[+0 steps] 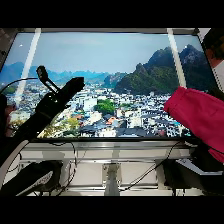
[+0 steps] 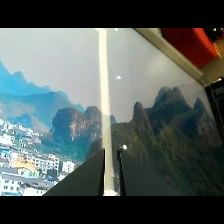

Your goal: Fold the clothes and pants, and hang the long-sleeved shirts on hangers.

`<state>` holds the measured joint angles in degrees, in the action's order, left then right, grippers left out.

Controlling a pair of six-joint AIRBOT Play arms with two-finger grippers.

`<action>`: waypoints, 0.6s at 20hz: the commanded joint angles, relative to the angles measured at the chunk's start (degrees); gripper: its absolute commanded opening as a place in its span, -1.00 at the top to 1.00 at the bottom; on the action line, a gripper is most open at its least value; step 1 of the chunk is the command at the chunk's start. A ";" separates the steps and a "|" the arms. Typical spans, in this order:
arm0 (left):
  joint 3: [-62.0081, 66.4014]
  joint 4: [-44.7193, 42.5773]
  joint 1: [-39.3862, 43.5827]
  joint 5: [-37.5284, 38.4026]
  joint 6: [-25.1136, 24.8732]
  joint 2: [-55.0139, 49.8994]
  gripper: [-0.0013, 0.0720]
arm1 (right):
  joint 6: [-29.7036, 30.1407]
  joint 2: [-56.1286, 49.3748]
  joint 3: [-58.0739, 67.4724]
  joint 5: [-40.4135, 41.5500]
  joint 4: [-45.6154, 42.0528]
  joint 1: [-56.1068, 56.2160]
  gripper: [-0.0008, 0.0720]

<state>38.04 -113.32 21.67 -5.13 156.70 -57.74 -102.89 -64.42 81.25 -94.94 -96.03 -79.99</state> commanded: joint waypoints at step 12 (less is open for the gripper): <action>24.98 2.51 -5.64 35.91 -33.59 2.36 0.94 | 12.57 -1.92 7.98 19.30 50.86 51.17 0.96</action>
<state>55.07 -113.06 16.64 18.22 134.15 -56.27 -91.33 -65.32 85.34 -79.70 -49.76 -40.56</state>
